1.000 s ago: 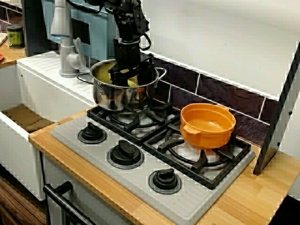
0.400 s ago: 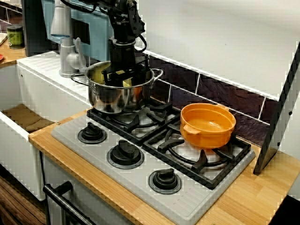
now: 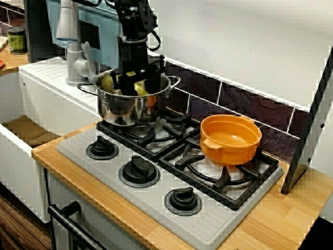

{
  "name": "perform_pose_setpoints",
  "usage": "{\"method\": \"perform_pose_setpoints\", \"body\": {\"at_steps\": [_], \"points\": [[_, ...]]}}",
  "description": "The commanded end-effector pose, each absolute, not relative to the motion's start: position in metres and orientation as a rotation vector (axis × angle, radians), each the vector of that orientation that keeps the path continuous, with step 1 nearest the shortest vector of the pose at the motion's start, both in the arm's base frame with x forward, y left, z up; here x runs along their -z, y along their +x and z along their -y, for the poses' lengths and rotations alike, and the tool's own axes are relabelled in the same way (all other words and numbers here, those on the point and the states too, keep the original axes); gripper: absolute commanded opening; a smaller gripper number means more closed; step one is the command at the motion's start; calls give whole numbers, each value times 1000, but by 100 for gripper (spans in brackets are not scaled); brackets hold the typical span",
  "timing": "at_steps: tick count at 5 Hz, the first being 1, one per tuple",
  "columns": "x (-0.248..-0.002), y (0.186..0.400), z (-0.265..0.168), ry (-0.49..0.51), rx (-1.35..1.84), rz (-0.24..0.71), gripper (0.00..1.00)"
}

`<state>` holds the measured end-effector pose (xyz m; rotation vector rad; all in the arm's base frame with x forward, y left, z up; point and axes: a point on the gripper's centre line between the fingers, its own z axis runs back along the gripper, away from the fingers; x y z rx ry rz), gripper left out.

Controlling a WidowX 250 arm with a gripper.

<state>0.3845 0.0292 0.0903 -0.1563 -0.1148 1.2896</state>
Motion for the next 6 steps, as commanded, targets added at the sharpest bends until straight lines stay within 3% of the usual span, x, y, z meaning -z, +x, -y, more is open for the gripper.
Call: {"method": "perform_pose_setpoints", "body": {"at_steps": [1,6], "points": [[-132,379,-26,-215,-1261,195,0],[-167,381,-3,-236,-1123,224,0]]}}
